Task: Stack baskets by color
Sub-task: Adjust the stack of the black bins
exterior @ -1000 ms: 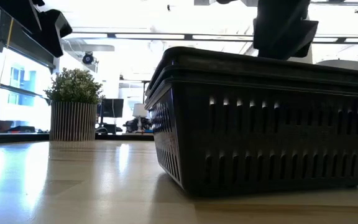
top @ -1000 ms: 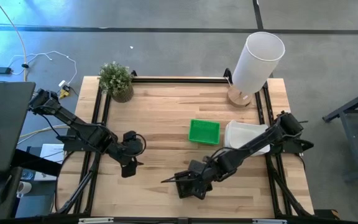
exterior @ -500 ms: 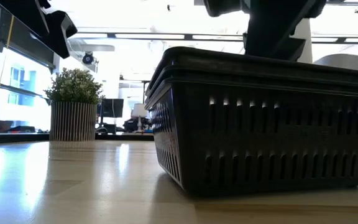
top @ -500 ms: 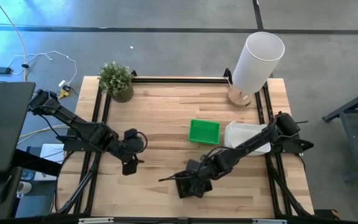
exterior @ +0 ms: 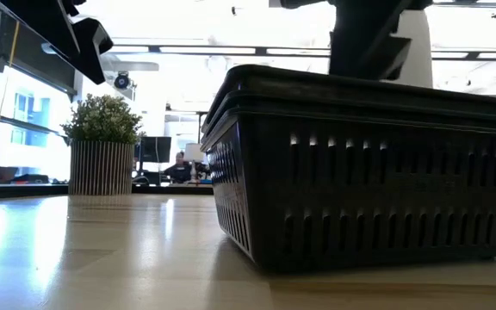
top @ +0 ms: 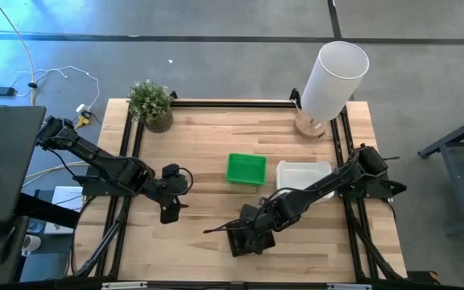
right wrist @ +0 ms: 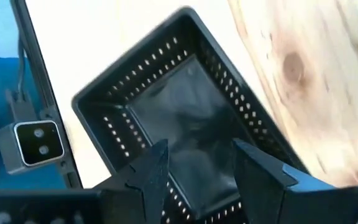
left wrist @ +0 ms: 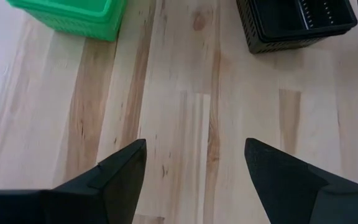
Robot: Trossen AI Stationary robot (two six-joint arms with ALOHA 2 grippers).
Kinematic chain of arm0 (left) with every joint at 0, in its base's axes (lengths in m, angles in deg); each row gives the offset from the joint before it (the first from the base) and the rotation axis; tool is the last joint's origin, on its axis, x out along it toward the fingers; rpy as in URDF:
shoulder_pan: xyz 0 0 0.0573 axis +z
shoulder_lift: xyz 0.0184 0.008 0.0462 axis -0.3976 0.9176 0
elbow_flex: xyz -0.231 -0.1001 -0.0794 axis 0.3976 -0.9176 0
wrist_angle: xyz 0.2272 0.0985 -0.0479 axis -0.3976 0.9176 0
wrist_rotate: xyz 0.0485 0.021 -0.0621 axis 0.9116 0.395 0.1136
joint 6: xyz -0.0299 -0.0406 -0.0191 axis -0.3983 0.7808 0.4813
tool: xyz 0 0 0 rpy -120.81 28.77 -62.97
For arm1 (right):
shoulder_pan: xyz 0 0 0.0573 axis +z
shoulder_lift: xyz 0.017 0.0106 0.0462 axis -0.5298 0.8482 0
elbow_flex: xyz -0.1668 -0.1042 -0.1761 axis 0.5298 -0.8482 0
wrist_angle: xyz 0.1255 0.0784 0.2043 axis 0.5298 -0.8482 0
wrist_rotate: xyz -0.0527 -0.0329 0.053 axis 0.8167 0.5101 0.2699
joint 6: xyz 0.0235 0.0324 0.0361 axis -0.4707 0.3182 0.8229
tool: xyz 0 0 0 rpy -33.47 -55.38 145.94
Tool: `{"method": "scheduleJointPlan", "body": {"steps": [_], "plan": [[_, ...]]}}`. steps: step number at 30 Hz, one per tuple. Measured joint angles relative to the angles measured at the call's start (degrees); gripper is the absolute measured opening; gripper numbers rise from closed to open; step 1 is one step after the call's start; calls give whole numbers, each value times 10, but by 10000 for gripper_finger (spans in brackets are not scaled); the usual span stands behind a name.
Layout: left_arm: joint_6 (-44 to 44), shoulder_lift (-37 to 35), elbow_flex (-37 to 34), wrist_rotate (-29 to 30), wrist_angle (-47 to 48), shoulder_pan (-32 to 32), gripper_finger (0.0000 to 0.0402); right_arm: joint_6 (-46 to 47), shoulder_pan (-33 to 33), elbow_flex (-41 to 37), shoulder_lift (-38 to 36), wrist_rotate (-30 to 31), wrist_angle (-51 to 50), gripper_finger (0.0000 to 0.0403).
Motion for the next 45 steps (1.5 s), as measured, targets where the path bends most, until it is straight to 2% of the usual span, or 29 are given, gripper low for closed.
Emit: {"method": "scheduleJointPlan", "body": {"steps": [7, 19, 32, 38, 45], "plan": [[-18, 0, 0, 0, 0, 0, 259, -10, -3, 10, -1, 9, -1, 161], [-28, -18, 0, 5, 22, 0, 260, -21, -9, 10, 37, -24, 4, 161], [-38, -39, 0, 9, 33, 0, 259, -20, -44, 9, 65, -8, 45, 161], [-51, -55, 0, 15, 34, 0, 259, 12, -55, 13, 66, 3, 48, 161], [-57, -75, 0, 16, 38, 0, 259, 9, -55, 23, 66, -44, 88, 161]]}}
